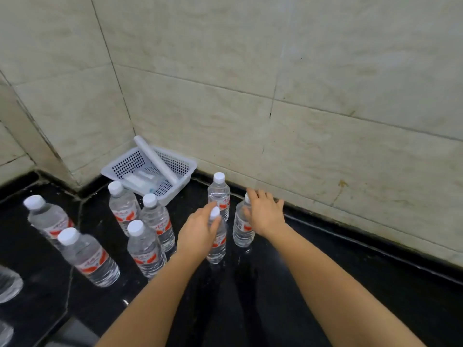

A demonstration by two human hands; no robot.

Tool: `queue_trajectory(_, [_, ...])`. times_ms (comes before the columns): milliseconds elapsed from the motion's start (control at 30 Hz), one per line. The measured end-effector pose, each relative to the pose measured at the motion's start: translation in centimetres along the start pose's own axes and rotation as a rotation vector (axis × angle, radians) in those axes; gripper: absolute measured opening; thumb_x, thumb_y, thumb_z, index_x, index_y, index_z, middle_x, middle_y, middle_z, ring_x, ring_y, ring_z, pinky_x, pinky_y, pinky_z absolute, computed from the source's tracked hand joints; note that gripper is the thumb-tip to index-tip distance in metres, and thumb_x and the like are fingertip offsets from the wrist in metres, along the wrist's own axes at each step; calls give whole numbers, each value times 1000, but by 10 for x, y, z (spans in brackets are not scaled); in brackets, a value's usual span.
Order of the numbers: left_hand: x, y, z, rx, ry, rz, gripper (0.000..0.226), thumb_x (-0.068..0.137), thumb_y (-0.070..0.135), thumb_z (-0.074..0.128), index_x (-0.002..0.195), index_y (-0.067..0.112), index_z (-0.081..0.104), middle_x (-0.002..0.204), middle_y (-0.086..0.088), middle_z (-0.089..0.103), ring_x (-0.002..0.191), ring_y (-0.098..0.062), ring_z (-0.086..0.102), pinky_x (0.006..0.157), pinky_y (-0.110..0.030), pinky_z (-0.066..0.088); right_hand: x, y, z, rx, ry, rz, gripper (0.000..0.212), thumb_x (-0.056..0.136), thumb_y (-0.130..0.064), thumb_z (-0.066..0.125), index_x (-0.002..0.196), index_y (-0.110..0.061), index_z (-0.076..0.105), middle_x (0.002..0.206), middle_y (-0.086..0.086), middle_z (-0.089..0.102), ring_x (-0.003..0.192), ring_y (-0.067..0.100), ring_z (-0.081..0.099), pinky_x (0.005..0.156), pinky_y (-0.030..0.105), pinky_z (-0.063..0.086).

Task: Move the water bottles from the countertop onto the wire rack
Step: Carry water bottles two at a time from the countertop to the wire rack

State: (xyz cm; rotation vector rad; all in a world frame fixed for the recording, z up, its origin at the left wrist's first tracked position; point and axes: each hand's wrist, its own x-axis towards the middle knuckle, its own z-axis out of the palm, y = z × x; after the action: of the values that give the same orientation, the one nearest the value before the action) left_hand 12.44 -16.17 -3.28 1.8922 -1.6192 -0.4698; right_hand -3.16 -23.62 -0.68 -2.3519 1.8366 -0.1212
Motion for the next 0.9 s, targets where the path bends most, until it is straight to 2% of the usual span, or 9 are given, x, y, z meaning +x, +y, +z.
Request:
queue_trajectory(167, [-2, 0, 4, -127, 67, -12, 38, 88, 34, 57, 126, 27, 53, 113, 3, 64, 106, -16, 58, 88, -41, 50, 0, 8, 5, -101, 29, -27, 39, 100, -23, 40, 139, -17, 38, 135, 10, 49, 127, 30, 42, 101, 49, 33])
queue_trajectory(267, [-6, 1, 8, -185, 111, -40, 38, 84, 29, 64, 120, 26, 56, 107, 3, 65, 102, -16, 58, 87, -41, 49, -12, 10, 11, -114, 59, -55, 39, 101, -28, 40, 138, -16, 39, 130, 9, 51, 123, 30, 42, 97, 46, 33])
queue_trajectory(467, [-25, -5, 13, -39, 154, 68, 35, 78, 32, 71, 108, 15, 64, 93, -4, 64, 88, -23, 57, 70, -29, 40, -54, 9, 28, 48, 189, -43, 39, 95, -35, 52, 125, -10, 55, 116, 12, 61, 110, 33, 52, 86, 44, 39])
queue_trajectory(633, [-39, 2, 6, 30, 64, 200, 21, 79, 31, 68, 89, 12, 64, 78, 4, 50, 82, -21, 53, 62, -28, 30, -87, 20, 31, 150, 180, 34, 32, 91, -38, 56, 116, -18, 59, 110, 3, 61, 107, 25, 52, 90, 39, 30])
queue_trajectory(700, [-46, 11, 4, 51, 17, 247, 20, 80, 31, 67, 88, 13, 63, 81, 3, 52, 84, -21, 54, 63, -30, 36, -98, 31, 20, 224, 171, 111, 28, 89, -38, 58, 110, -20, 62, 106, 2, 63, 105, 23, 52, 90, 39, 27])
queue_trajectory(800, [-64, 34, 6, 42, -52, 271, 25, 82, 36, 66, 95, 15, 64, 92, -1, 61, 89, -20, 56, 75, -37, 48, -128, 53, 3, 313, 127, 173, 21, 86, -35, 58, 99, -19, 65, 100, 2, 67, 101, 24, 56, 89, 39, 29])
queue_trajectory(900, [-94, 67, 13, 11, -149, 290, 20, 81, 40, 66, 89, 23, 63, 82, 2, 55, 79, -16, 55, 67, -31, 44, -177, 80, -9, 314, 90, 153, 19, 83, -35, 60, 93, -20, 65, 98, -1, 68, 98, 22, 57, 91, 39, 31])
